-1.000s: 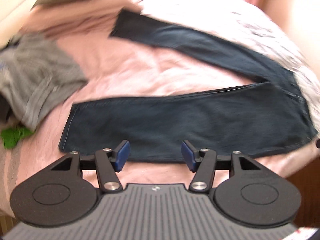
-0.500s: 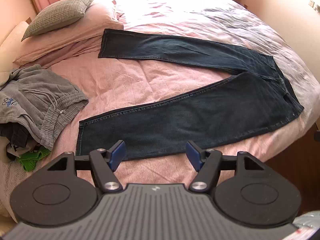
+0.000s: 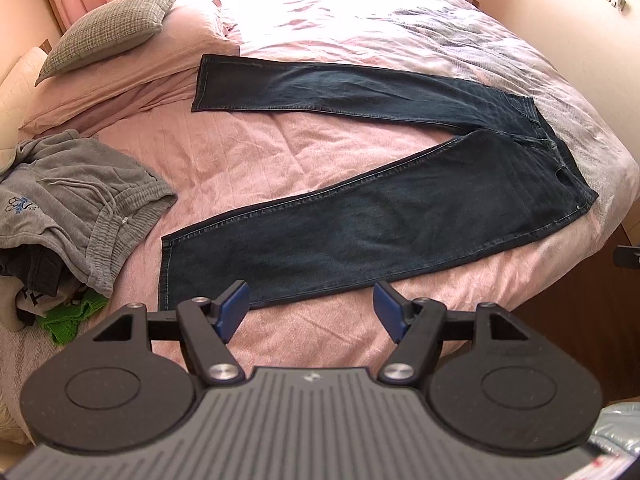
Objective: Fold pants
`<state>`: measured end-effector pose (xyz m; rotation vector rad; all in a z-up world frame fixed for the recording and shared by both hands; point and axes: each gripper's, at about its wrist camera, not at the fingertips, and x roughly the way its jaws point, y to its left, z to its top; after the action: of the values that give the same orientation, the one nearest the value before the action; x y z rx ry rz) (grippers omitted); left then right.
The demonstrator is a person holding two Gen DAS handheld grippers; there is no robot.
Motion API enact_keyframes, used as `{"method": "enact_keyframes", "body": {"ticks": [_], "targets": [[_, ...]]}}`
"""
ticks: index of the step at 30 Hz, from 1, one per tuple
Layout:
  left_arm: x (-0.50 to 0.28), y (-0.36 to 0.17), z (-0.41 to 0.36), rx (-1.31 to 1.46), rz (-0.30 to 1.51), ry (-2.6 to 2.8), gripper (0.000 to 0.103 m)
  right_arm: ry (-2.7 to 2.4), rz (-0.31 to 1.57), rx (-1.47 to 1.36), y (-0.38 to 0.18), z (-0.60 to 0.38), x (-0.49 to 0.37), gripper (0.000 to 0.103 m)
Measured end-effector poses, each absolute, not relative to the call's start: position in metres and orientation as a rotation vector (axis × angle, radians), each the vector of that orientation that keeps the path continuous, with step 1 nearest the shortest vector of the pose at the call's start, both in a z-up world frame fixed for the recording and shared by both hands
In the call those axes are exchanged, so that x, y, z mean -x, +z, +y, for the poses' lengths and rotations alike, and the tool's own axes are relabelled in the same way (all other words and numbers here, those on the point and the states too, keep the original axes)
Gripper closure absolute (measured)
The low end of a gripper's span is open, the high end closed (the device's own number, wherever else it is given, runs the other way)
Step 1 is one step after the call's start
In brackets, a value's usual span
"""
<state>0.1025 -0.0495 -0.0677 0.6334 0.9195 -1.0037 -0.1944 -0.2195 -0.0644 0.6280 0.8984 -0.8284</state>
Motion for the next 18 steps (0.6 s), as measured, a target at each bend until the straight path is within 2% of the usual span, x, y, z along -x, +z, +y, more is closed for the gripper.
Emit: {"method": "enact_keyframes", "body": {"ticks": [18], "targets": [[-0.114, -0.076, -0.036, -0.661, 0.920, -0.991, 0.037, -0.852, 0.905, -0.629, -0.070, -0.210, 0.191, 0.037]]}}
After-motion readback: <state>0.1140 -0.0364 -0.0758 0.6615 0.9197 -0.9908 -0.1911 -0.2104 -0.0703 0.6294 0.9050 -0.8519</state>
